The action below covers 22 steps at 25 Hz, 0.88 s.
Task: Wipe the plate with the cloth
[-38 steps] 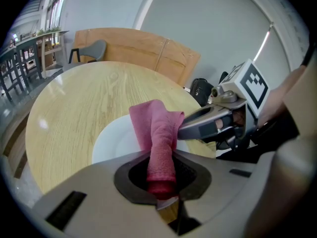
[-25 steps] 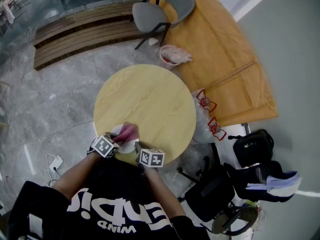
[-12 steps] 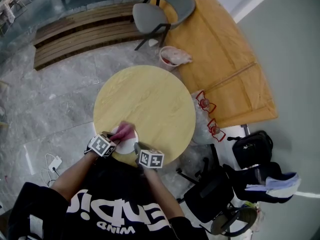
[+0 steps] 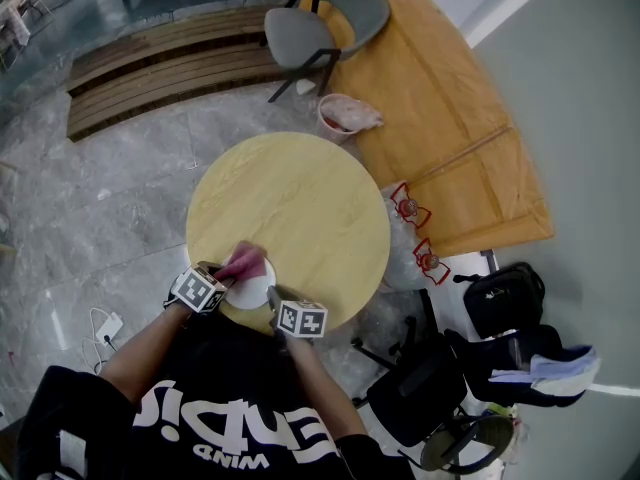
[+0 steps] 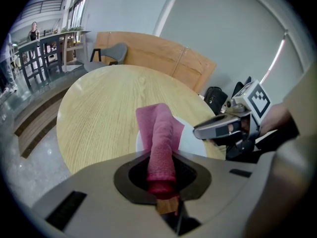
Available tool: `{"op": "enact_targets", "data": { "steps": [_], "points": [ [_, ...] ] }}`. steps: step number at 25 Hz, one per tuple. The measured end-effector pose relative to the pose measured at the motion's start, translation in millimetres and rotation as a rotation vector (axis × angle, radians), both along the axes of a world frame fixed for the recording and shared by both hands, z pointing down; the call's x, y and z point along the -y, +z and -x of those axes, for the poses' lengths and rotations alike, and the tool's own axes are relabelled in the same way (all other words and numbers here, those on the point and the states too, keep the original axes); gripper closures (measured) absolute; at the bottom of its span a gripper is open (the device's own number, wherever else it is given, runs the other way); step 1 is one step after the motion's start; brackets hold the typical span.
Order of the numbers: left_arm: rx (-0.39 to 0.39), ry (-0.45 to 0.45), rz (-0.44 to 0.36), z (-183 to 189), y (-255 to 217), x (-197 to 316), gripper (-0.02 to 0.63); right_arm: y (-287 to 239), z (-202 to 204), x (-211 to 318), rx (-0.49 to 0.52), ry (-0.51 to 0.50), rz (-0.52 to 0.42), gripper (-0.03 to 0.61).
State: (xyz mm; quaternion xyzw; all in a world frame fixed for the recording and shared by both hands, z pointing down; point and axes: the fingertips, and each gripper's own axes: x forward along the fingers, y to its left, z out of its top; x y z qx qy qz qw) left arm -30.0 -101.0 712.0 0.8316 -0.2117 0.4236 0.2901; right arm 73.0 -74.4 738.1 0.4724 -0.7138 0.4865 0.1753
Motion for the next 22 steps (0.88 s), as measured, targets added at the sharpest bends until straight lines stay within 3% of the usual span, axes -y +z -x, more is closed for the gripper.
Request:
{"op": "enact_targets", "data": {
  "steps": [9, 12, 15, 22],
  "points": [
    [0.032, -0.079, -0.002, 19, -6, 10, 0.562, 1, -1, -1, 0.008, 0.027, 0.012, 0.506],
    [0.032, -0.076, -0.041, 20, -17, 17, 0.562, 3, -2, -2, 0.02, 0.043, 0.019, 0.506],
    [0.02, -0.02, -0.058, 10, -30, 13, 0.561, 3, -2, -1, 0.039, 0.057, 0.019, 0.506],
    [-0.091, 0.149, 0.07, -32, -41, -32, 0.561, 2, 1, -3, 0.058, 0.07, 0.032, 0.508]
  ]
}}
